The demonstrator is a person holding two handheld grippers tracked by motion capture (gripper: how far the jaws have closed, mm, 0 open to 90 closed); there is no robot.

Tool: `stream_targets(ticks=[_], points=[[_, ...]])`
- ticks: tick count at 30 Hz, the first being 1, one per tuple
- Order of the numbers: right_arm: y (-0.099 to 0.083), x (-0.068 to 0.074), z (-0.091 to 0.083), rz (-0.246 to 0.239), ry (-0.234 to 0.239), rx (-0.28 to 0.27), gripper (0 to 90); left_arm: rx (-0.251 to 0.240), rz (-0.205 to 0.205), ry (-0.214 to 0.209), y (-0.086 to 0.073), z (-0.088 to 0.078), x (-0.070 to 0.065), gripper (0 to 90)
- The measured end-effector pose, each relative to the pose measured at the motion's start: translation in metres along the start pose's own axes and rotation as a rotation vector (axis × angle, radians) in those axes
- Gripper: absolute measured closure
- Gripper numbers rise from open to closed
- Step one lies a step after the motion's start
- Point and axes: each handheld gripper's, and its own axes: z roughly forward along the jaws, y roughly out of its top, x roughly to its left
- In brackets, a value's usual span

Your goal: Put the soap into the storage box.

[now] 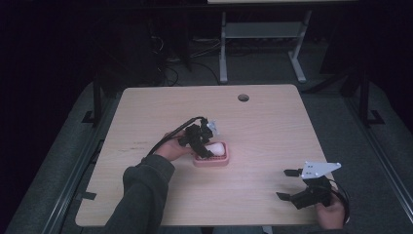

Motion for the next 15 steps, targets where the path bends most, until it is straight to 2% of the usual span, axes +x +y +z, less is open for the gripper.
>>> stream_targets(ticks=[11, 15], points=[[-0.001, -0.001, -0.001, 0.006, -0.010, -0.002, 14.1, -0.027, -0.022, 0.010, -0.005, -0.008, -0.001, 37.7], [-0.001, -0.002, -0.002, 0.006, -0.013, -0.003, 14.1, -0.034, -0.016, 0.016, -0.006, -0.014, -0.002, 37.1]])
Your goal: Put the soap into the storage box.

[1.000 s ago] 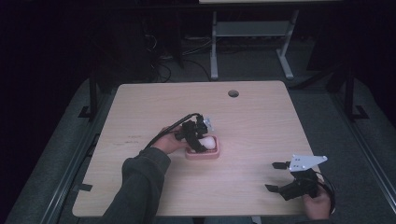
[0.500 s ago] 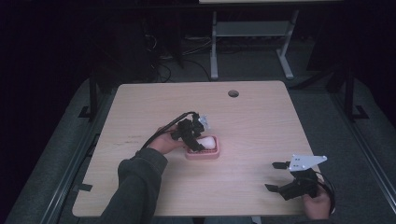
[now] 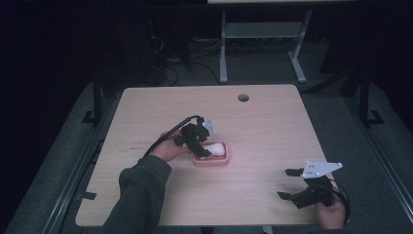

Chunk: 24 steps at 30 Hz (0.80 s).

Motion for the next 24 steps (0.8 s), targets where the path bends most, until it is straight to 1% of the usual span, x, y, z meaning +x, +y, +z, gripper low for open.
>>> stream_targets(ticks=[3, 14, 15, 22, 24], points=[[0.000, 0.000, 0.000, -0.001, -0.002, -0.002, 14.0, -0.010, 0.005, 0.011, 0.000, -0.004, -0.001, 36.9], [0.000, -0.001, 0.000, 0.006, -0.005, 0.001, 14.0, -0.011, 0.007, 0.009, -0.002, -0.009, -0.005, 35.8], [0.000, -0.001, 0.000, 0.007, -0.007, 0.000, 14.1, -0.016, 0.011, 0.014, -0.003, -0.010, -0.006, 35.7], [-0.001, -0.001, 0.000, 0.008, -0.010, 0.000, 14.0, -0.030, -0.010, 0.017, -0.014, -0.013, -0.008, 35.2], [-0.001, -0.001, 0.000, 0.008, -0.011, 0.001, 14.0, -0.028, -0.011, 0.018, -0.017, -0.014, -0.008, 34.8]])
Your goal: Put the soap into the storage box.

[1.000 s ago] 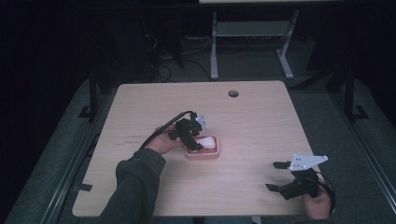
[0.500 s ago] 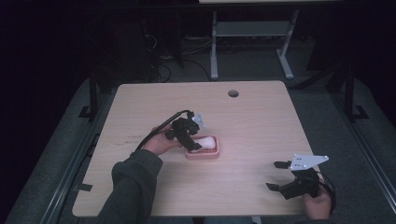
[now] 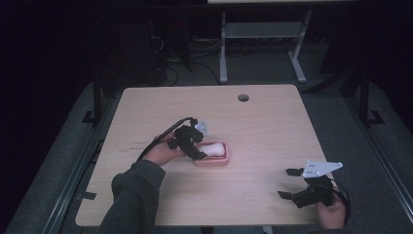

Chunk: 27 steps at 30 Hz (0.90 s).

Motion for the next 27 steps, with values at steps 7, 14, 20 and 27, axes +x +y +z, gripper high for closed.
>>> stream_targets(ticks=[7, 14, 20, 27], points=[[0.000, 0.000, 0.000, 0.003, -0.001, 0.005, 14.0, -0.014, -0.006, 0.007, -0.008, -0.005, -0.003, 34.4], [0.000, 0.000, 0.001, 0.003, -0.002, 0.007, 14.1, -0.010, -0.009, 0.009, -0.013, -0.010, -0.007, 33.2], [0.000, 0.000, 0.000, 0.003, -0.003, 0.008, 14.1, -0.015, 0.005, 0.014, -0.014, -0.015, -0.014, 32.7], [0.001, 0.000, 0.001, 0.001, -0.002, 0.012, 14.0, -0.018, 0.002, 0.017, -0.025, -0.017, -0.022, 32.5]])
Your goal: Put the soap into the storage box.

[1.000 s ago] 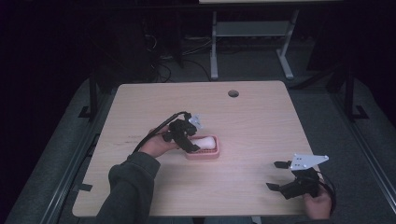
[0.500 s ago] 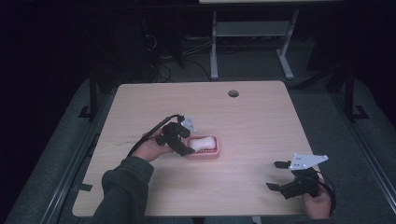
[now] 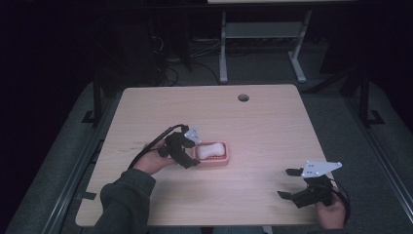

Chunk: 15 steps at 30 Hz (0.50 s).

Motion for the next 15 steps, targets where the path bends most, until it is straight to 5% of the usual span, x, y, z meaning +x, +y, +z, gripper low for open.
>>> stream_targets(ticks=[15], points=[[0.001, 0.002, 0.001, 0.001, -0.002, 0.007, 14.1, -0.010, -0.005, 0.028, -0.032, -0.014, -0.024, 31.3]])
